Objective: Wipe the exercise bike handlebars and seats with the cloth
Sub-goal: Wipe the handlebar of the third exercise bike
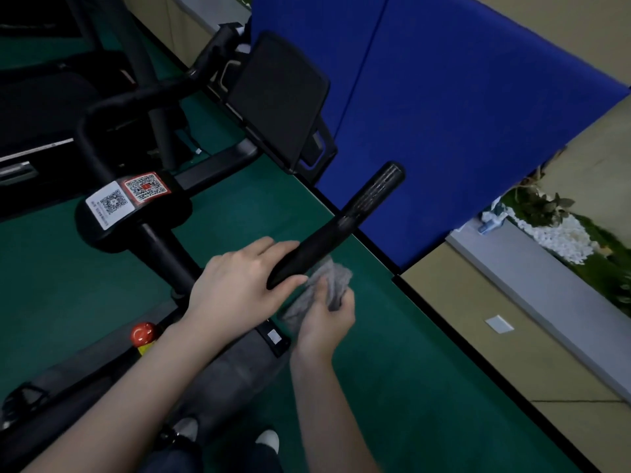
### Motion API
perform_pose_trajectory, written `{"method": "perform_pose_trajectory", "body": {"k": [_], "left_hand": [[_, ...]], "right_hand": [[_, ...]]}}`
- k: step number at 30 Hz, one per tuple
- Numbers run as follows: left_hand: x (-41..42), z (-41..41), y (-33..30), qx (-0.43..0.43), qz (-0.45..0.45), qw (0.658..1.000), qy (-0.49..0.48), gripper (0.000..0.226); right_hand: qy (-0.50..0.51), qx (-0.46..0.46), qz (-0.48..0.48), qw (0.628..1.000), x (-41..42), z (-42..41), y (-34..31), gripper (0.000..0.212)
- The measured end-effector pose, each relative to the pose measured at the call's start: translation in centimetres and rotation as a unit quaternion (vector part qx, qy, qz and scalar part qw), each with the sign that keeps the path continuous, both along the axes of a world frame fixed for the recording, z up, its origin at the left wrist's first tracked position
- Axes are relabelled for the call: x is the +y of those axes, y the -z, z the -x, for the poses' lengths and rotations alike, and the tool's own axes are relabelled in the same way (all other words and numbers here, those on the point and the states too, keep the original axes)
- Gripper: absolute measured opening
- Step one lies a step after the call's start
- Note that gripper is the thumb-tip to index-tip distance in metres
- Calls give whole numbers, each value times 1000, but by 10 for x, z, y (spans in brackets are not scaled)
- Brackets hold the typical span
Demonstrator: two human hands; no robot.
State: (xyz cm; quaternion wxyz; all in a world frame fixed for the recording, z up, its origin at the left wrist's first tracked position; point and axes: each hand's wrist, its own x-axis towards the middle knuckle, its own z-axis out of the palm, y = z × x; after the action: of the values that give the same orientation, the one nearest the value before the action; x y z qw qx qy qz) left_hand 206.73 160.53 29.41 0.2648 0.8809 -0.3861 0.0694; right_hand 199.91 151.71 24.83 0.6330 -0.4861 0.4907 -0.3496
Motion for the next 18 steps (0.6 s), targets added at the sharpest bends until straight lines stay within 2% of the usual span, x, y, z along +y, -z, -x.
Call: {"method": "perform_pose_trajectory", "body": {"k": [3, 6, 8, 14, 18], "left_hand": [[2, 0, 0, 5, 6, 1000, -4, 56], [2, 0, -1, 15, 20, 1000, -8, 52], [2, 0, -1, 27, 32, 999, -8, 49], [2, -2, 2, 21, 36, 999, -8, 49], [3, -1, 1, 23, 40, 999, -10, 49]], "right_hand": [[-73, -32, -20, 997, 4, 0, -6, 14], [-115, -117, -108, 980, 5, -1, -20, 21], [-132, -140, -141, 971, 3, 5, -28, 20], [-135, -137, -115, 975, -19, 0, -36, 17], [-197, -130, -121, 964, -3, 9, -30, 23]]}}
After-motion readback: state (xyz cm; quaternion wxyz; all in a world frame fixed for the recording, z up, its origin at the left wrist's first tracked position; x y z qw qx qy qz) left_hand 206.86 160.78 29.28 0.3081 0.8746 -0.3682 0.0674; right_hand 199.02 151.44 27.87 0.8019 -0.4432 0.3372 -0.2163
